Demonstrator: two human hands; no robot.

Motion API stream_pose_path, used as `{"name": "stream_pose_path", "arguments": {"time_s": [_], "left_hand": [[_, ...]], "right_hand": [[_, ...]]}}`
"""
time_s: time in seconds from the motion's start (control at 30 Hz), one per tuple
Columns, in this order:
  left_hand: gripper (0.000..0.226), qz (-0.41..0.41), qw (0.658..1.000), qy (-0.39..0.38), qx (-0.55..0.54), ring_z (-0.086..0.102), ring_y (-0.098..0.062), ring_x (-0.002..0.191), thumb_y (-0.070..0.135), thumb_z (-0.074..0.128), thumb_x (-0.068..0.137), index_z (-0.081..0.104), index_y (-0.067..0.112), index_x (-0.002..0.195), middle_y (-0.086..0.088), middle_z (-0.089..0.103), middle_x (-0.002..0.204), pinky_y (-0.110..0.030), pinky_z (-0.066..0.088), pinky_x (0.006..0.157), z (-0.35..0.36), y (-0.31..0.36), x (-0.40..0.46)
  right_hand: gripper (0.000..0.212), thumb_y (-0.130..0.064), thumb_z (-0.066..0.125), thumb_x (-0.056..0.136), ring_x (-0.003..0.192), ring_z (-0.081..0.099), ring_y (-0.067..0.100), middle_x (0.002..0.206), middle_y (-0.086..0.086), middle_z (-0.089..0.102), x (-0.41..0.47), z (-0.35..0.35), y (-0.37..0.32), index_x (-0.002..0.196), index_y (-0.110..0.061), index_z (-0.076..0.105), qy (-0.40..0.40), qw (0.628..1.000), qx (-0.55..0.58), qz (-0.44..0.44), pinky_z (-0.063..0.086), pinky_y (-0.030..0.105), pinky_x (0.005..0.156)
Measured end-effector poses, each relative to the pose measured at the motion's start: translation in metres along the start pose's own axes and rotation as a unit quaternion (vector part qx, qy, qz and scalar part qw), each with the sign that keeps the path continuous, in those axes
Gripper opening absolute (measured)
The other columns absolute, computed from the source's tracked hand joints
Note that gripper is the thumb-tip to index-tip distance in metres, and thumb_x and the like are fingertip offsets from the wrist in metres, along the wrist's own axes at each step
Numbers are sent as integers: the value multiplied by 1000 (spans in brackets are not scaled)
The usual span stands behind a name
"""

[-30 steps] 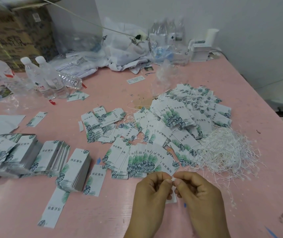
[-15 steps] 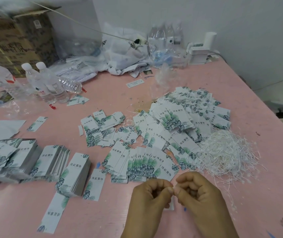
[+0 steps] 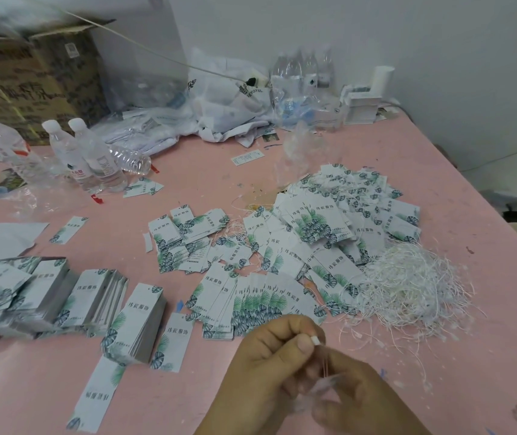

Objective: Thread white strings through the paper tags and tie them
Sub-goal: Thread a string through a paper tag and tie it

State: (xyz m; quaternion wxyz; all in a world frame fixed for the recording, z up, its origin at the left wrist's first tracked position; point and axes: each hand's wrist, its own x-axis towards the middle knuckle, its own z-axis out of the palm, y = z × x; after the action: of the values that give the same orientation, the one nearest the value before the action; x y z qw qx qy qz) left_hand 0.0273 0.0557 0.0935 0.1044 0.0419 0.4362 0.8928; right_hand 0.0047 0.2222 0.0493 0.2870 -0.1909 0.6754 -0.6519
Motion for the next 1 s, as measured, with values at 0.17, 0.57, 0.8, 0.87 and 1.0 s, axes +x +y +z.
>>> {"name": "stream_pose_path", "arguments": {"time_s": [0.17, 0.57, 0.8, 0.87, 1.0], "left_hand": [[31, 21, 975, 151, -163, 52, -9, 51, 20, 95, 57, 71, 11, 74, -8, 64, 78, -18, 43, 43, -14, -5, 8], [9, -4, 933, 358, 30, 59, -16, 57, -4, 61, 91, 65, 2, 95, -13, 63, 72, -21, 49, 49, -45, -47, 21], [20, 58, 864, 382, 323, 63, -2, 67, 1, 67, 87, 70, 21, 87, 7, 73, 77, -12, 49, 61, -69, -25, 19], [18, 67, 814, 410, 406, 62, 2, 74, 7, 66, 89, 67, 26, 88, 10, 71, 82, -11, 46, 63, -83, -17, 18], [30, 51, 673, 434, 597, 55, -19, 114, 16, 61, 93, 63, 15, 123, -2, 61, 123, -30, 42, 94, -122, 3, 31]], "right_hand": [[39, -21, 75, 79, 97, 66, 25, 110, 12, 72, -4, 10, 9, 116, -11, 69, 2, 989, 131, 68, 47, 25, 81], [17, -1, 54, 90, 43, 56, 23, 67, 16, 69, 66, -34, -32, 93, -9, 69, 215, 970, 71, 83, 49, 27, 45], [33, -15, 59, 93, 84, 62, 22, 106, 13, 63, 165, -99, -81, 125, -6, 57, 332, 935, -113, 49, 50, 37, 75], [44, -19, 57, 95, 108, 54, 22, 130, 10, 49, 165, -100, -70, 137, -9, 46, 386, 883, -265, 39, 42, 32, 85], [29, -13, 57, 94, 110, 51, 7, 125, -8, 46, 123, -49, -24, 117, -31, 54, 358, 890, -268, -90, 49, 24, 90]]}}
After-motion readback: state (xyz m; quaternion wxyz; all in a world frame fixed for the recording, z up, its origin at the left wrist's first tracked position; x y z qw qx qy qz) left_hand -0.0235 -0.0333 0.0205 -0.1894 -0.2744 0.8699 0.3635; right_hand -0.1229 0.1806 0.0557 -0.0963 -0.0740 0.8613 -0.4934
